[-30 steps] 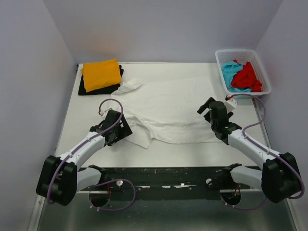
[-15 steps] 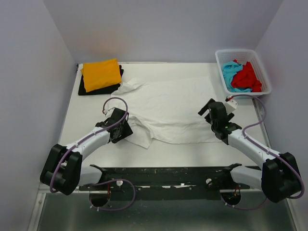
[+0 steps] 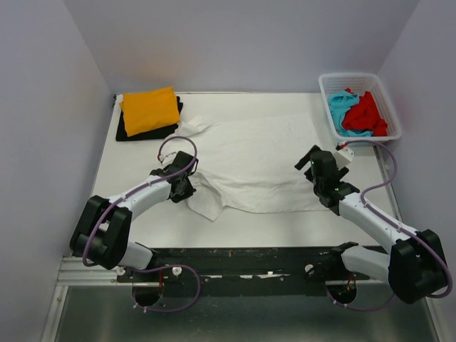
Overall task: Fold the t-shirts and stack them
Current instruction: Flatten out the tshirt
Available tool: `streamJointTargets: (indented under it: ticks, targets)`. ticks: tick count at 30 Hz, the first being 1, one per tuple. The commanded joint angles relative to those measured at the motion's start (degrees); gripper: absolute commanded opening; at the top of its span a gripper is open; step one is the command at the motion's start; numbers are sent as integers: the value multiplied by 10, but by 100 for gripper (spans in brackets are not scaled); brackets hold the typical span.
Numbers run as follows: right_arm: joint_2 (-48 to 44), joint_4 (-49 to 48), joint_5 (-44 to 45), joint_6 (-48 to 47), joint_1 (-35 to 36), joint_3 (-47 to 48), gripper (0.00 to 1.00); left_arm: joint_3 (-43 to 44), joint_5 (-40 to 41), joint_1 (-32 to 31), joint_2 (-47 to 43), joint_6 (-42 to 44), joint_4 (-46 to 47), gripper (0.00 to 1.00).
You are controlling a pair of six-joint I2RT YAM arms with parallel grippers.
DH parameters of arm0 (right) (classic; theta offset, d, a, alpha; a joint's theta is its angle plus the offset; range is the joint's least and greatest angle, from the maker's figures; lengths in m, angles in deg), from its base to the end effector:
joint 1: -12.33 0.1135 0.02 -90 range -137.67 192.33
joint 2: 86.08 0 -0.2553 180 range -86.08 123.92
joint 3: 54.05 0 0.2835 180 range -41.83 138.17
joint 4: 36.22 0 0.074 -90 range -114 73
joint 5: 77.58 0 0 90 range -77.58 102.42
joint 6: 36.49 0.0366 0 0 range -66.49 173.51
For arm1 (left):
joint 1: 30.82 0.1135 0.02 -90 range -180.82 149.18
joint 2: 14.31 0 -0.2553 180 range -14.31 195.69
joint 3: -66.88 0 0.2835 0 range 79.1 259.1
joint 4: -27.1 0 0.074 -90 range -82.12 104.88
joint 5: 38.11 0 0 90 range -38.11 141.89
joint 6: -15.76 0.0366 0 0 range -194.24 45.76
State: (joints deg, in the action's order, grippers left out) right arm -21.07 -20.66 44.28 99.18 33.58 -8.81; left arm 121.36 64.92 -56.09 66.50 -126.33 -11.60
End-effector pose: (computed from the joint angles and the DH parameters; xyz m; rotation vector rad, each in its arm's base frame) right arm 0.2537 0.0779 0.1882 0.7339 1.9523 0.0967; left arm 0.2564 -0.1119 0.1404 -0.6821 2.5711 -0.1309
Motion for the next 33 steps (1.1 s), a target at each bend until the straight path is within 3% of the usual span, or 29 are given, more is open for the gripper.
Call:
streamJointTargets:
  ticks: [1,7,17,22,31,33]
  targets:
    - [-11,31,34,10,-2,7,100,-11,13,-12,-26,-6,-25,0]
    - [-6,56,49,22,-3,14,100,-51,48,-108,-140,-102,-141,0]
    - [21,120,73,67,-2,38,100,-118,42,-283,-319,-315,-321,0]
    - [34,179,92,89,-3,59,100,-121,38,-355,-351,-318,-271,0]
    - [20,278,103,120,-60,55,100,-167,71,-363,-380,-223,-130,0]
    - [6,280,92,125,-85,39,100,-178,98,-364,-415,-290,-175,0]
